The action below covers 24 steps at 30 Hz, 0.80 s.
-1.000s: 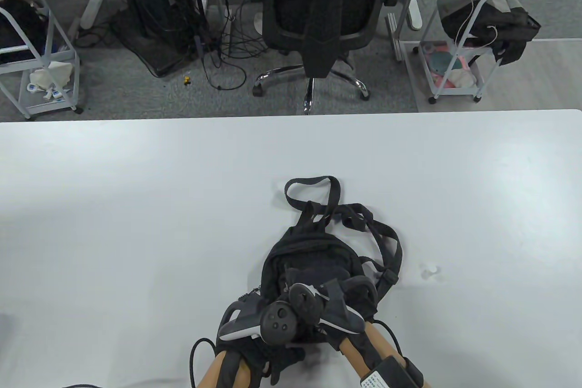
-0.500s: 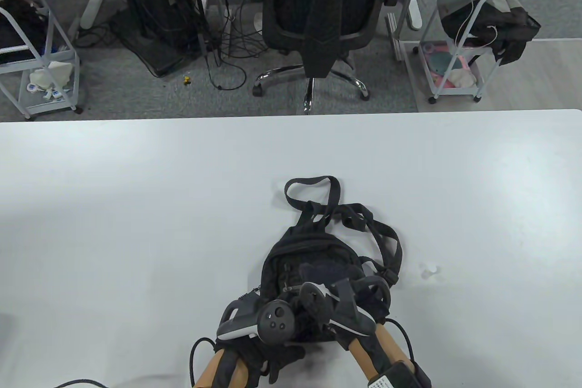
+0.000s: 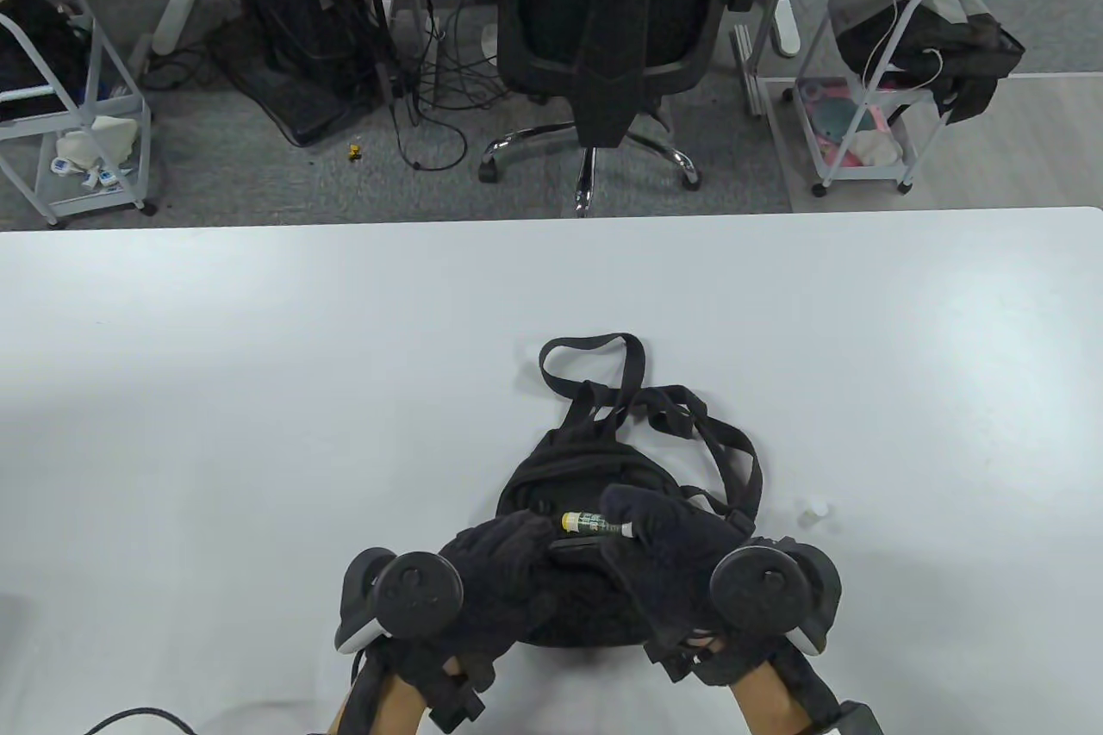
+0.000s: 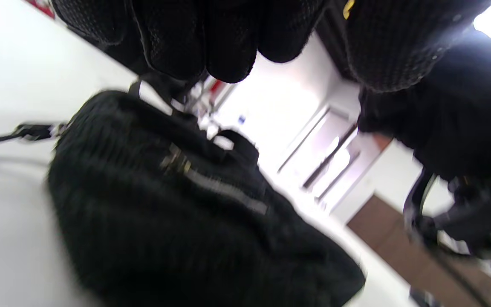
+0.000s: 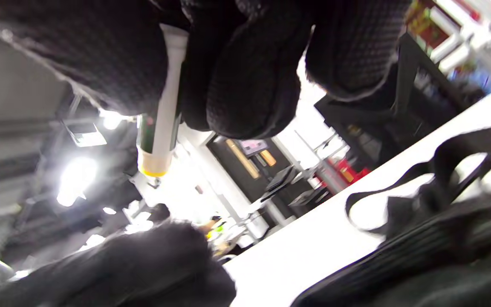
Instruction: Apply lubricant on backpack
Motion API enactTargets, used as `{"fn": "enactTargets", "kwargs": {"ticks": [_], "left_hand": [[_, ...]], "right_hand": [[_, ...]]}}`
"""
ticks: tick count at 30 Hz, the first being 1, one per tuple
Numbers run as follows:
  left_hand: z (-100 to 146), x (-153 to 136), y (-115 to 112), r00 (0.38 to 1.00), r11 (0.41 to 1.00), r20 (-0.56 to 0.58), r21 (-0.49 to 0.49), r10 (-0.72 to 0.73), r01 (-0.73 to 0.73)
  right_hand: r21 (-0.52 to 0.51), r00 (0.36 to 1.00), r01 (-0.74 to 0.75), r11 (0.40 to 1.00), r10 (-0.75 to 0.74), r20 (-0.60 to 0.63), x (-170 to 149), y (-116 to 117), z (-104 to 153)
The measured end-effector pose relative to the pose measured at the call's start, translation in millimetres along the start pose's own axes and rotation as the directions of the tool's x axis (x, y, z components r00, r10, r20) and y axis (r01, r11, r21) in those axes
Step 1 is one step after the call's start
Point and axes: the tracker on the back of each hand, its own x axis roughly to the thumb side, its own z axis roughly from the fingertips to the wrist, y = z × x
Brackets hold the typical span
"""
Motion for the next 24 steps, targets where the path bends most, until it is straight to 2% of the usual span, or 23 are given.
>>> {"fn": "enactTargets", "kwargs": {"ticks": [3,4,8,13,19,24], "left_hand": [[6,5,12,0.994,0.967,0.097,0.244,0.05,-0.073],[7,6,14,0.991,0.959,0.117,0.268,0.065,-0.094],[11,11,17,0.974,0.945,0.194,0.282,0.113,-0.166],[10,16,15,0.976,0.947,0.205,0.293,0.075,-0.134],[10,20,15,0.978,0.936,0.203,0.336,0.036,-0.104],[11,20,17,0.98,0.928,0.194,0.356,0.037,-0.106]], "right_hand": [[0.056,0.992,0.127,0.99,-0.128,0.009,-4,7,0],[0.071,0.99,0.14,0.988,-0.141,0.008,-4,9,-1],[0.13,0.98,0.198,0.971,-0.2,-0.001,-5,21,-1],[0.16,0.983,0.181,0.97,-0.185,0.014,0,30,0],[0.164,0.987,0.157,0.974,-0.163,0.02,3,35,1],[0.127,0.986,0.167,0.978,-0.163,-0.043,-11,29,1]]}}
